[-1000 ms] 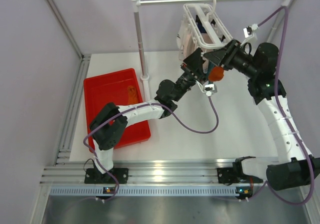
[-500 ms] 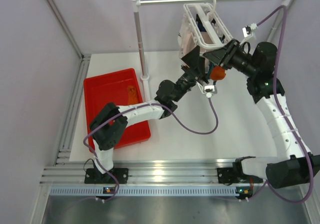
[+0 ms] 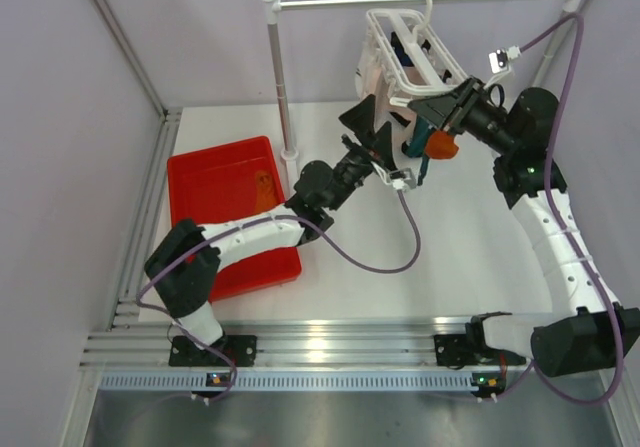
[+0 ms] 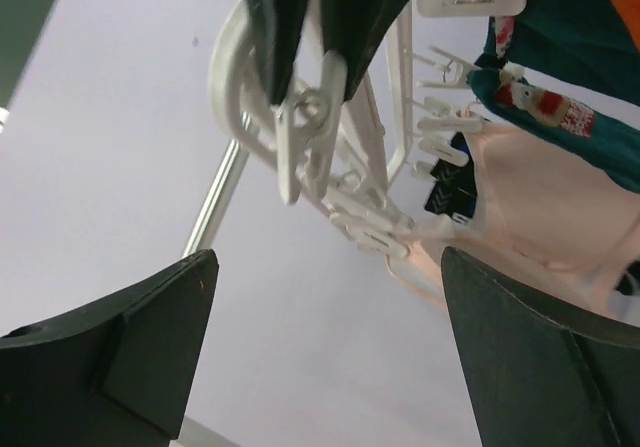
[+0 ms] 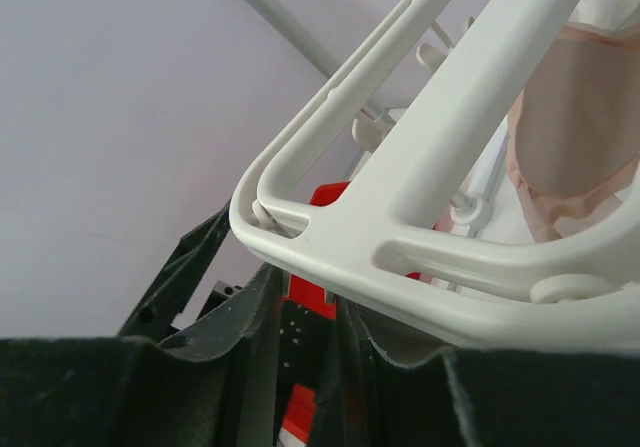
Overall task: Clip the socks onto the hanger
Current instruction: Open the clamp at the hanger.
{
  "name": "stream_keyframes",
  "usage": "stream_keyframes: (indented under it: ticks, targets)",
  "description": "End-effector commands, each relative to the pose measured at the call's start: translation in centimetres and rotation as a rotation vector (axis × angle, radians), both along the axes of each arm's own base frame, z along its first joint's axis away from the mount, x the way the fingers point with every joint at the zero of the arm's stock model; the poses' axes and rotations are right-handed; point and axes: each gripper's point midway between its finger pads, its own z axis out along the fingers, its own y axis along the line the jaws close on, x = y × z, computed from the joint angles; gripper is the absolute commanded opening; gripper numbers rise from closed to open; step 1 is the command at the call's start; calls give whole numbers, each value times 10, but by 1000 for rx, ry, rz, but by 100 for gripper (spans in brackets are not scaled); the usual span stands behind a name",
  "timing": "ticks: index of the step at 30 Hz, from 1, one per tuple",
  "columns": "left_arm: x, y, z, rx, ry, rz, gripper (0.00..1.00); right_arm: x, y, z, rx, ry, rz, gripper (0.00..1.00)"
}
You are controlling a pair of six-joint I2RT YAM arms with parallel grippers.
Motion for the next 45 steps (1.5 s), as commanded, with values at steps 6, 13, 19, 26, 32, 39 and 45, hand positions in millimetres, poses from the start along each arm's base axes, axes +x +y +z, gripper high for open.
stream_keyframes:
  ticks: [6,13,19,26,32,39,45]
  targets:
    - [-21,69,5,-232,509,-46,98,-8,-6,34,61,-128,32,0]
    - [-28,133,-24,-618,1169,-138,90,-7,-4,30,72,-115,71,0]
    - [-5,220,-85,-1041,1463,56,87,-6,-7,32,111,-105,82,0]
    - [9,280,-141,-1331,1617,252,77,0,-11,29,188,11,64,0]
    - [15,314,-197,-1372,1613,511,75,-3,-11,30,194,8,67,0]
    - [33,326,-247,-1401,1659,616,67,-1,-12,32,169,-11,61,0]
    - [66,323,-274,-1322,1669,605,58,1,-12,27,156,-9,59,0]
